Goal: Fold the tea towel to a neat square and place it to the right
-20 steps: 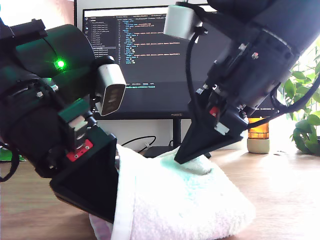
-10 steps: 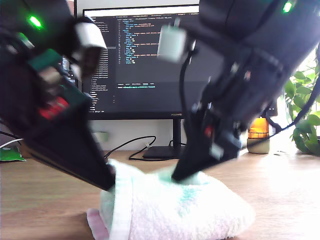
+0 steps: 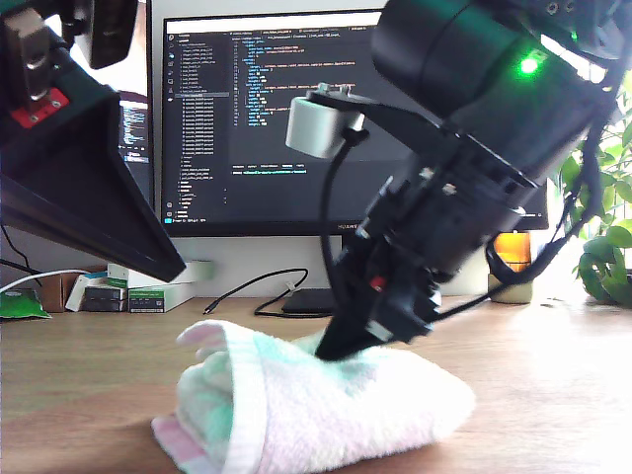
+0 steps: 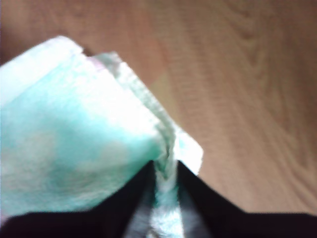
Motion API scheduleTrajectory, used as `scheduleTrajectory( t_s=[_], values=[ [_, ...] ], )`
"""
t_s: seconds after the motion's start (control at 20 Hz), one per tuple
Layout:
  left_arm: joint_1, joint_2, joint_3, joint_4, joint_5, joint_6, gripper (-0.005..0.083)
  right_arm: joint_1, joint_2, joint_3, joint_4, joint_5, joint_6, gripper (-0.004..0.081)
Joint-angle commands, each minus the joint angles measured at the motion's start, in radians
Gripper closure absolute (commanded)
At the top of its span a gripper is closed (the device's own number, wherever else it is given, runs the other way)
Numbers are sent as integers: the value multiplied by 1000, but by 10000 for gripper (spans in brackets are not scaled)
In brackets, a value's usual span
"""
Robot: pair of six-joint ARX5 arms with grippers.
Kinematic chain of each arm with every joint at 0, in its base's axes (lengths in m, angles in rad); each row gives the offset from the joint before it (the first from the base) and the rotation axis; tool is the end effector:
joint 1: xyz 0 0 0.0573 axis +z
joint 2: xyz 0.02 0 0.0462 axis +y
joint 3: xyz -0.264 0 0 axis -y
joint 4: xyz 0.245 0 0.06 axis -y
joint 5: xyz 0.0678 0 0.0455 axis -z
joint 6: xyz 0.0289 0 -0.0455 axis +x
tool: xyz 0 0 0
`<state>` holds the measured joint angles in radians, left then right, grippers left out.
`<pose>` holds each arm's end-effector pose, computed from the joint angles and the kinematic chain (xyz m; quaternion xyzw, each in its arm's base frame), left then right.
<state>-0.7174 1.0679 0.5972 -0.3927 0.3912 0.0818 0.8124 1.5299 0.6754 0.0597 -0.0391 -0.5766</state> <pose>0.1433 -0.1396 0.2053 0.0995 0.3930 -0.4945 0.7688 0.1938 0.2062 0.1529 -0.3787 0.2354 0.4670 0.7636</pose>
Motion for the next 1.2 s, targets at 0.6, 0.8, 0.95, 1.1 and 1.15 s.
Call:
scheduleTrajectory(
  t_s=[0.6,0.8,0.95,1.1,1.15],
  values=[
    [2,-10,-18,13,-56,-3,797,-2,-8,138,-16,171,108,524],
    [2,-13,-19,49,-142,-3,797,-10,-101,153,-153,177,285,775],
    [2,-36,-28,122,-177,-10,797,-28,-184,153,-240,177,423,782],
    [2,-71,-56,217,-218,-34,797,-30,-277,137,-243,178,516,782],
    [2,-84,-67,240,-221,-35,797,-27,-306,128,-241,180,549,782]
  ],
)
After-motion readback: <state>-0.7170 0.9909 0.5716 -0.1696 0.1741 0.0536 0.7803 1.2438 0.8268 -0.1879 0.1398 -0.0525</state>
